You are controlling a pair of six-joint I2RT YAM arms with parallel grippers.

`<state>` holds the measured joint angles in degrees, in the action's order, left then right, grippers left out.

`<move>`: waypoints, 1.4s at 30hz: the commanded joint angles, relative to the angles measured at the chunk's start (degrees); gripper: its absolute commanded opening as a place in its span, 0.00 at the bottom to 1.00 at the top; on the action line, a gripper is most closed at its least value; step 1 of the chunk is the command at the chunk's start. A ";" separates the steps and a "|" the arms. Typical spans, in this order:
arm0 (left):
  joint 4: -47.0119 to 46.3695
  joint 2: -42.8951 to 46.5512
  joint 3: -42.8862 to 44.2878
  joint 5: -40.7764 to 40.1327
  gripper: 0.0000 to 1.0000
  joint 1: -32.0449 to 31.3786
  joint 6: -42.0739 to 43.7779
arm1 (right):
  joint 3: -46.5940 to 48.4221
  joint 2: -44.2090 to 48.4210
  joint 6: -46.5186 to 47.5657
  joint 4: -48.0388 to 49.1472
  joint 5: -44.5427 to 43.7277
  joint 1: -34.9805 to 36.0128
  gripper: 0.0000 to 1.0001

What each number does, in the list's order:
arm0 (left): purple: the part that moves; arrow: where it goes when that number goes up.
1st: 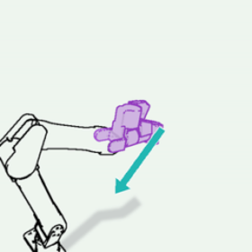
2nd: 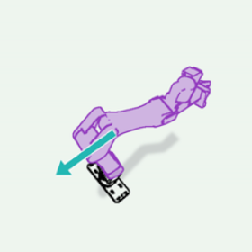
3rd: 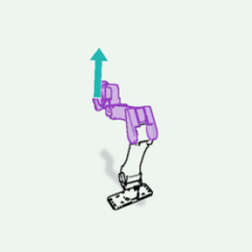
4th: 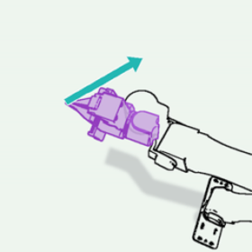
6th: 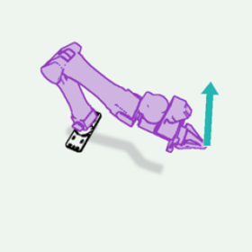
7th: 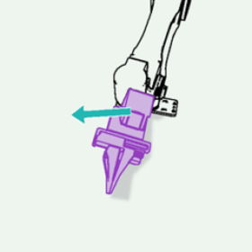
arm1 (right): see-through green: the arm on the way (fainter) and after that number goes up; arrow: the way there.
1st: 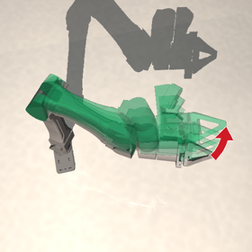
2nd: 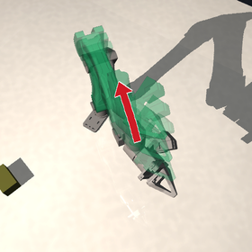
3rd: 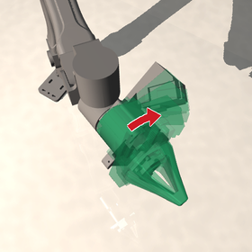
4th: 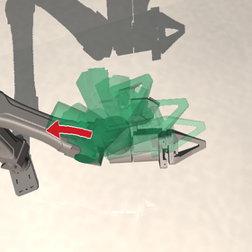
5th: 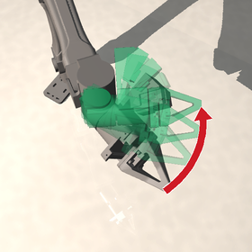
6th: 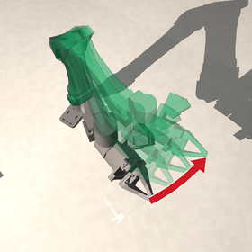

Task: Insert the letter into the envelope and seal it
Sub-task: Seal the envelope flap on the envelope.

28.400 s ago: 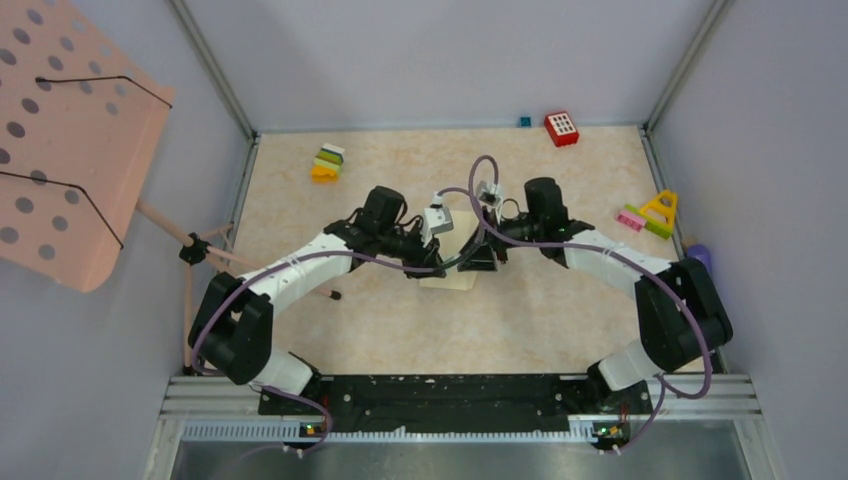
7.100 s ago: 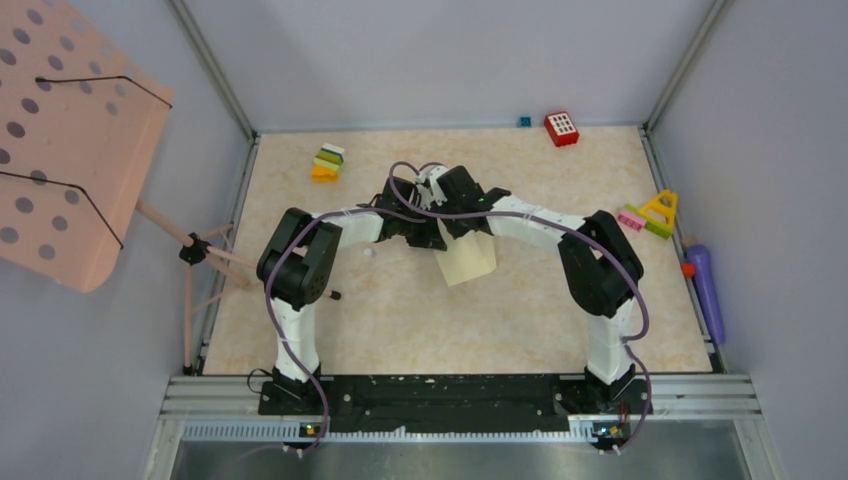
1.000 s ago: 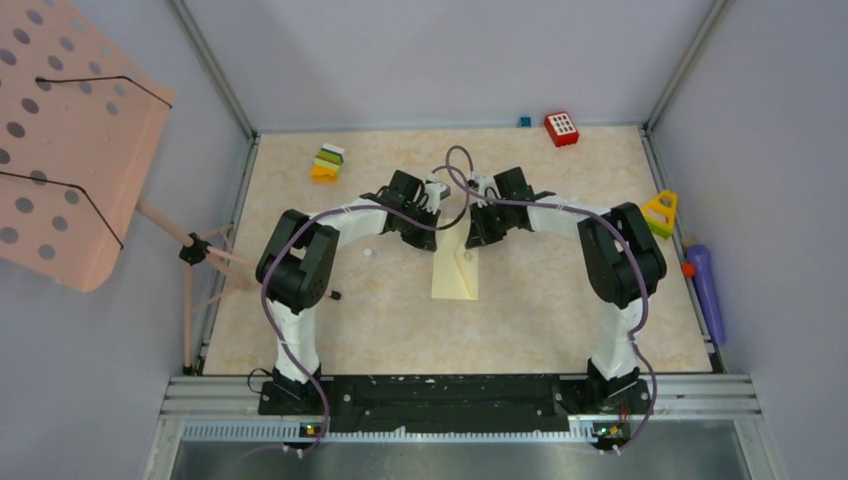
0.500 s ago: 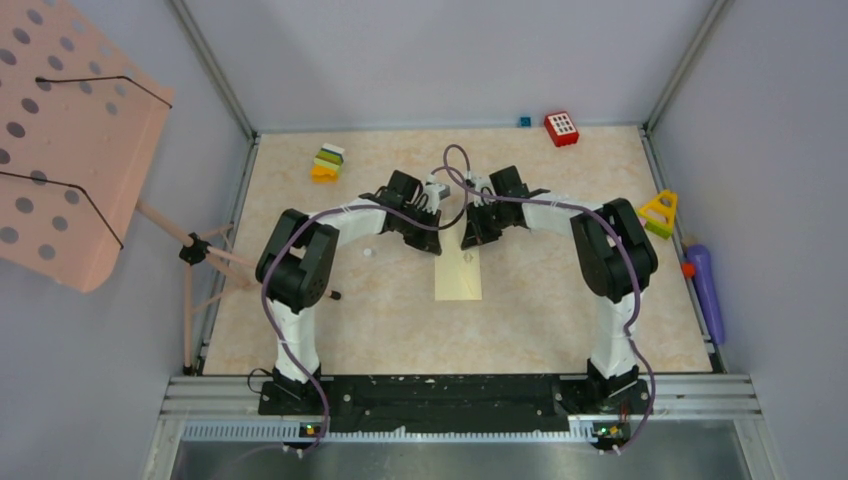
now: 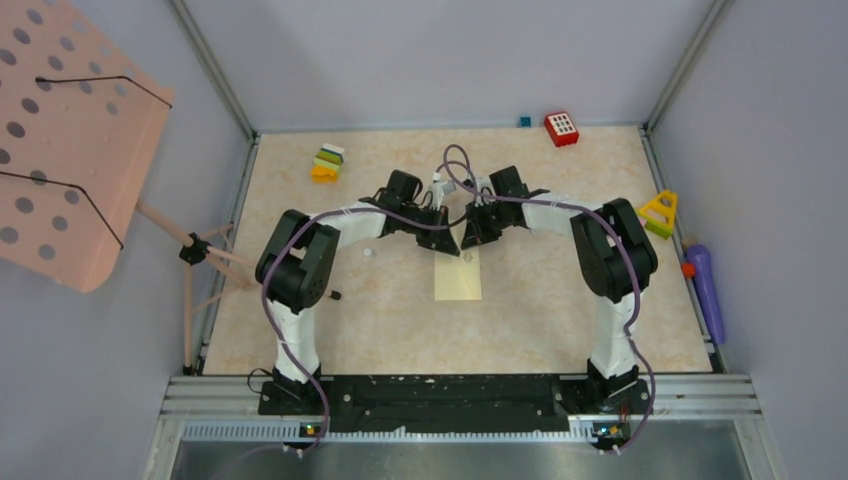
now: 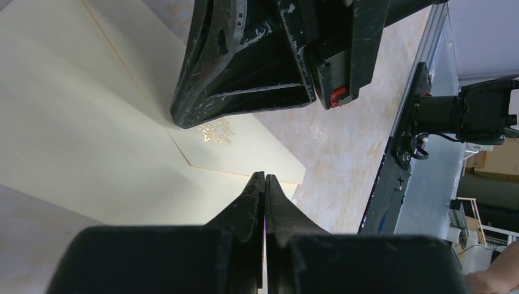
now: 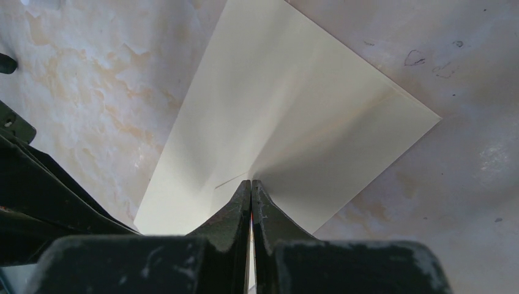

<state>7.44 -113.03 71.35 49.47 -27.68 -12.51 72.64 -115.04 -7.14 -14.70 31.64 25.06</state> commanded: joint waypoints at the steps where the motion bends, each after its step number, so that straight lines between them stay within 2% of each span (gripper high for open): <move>1: -2.66 -2.35 2.19 0.84 0.00 -1.07 -1.44 | -1.69 -2.20 0.38 -0.90 -1.14 0.19 0.00; 6: -0.71 -5.77 4.60 -2.21 0.00 -1.53 -1.50 | -1.79 -2.01 0.39 -0.94 -1.14 -0.06 0.00; 12: 3.12 -8.14 5.88 -10.45 0.00 -2.22 -0.28 | -1.96 -1.81 0.52 -0.98 -0.73 -0.36 0.00; 21: 8.26 -9.98 7.03 -18.66 0.00 -3.01 0.95 | -2.18 -1.06 -0.15 -0.87 0.44 -1.44 0.00; 30: 9.74 -12.09 6.80 -19.82 0.00 -3.62 1.43 | -2.57 -2.71 -5.36 0.11 9.89 -3.31 0.00; 37: 9.74 -12.02 6.69 -19.54 0.00 -3.68 1.27 | -3.22 -3.02 -5.15 -0.19 9.09 -3.67 0.00; 42: 6.49 -10.03 4.52 -16.24 0.00 -2.97 0.41 | -3.31 -3.25 -5.00 -0.34 5.01 -3.99 0.00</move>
<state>13.58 -121.12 78.96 37.93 -31.14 -13.45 70.52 -116.55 -12.73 -12.69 40.84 21.50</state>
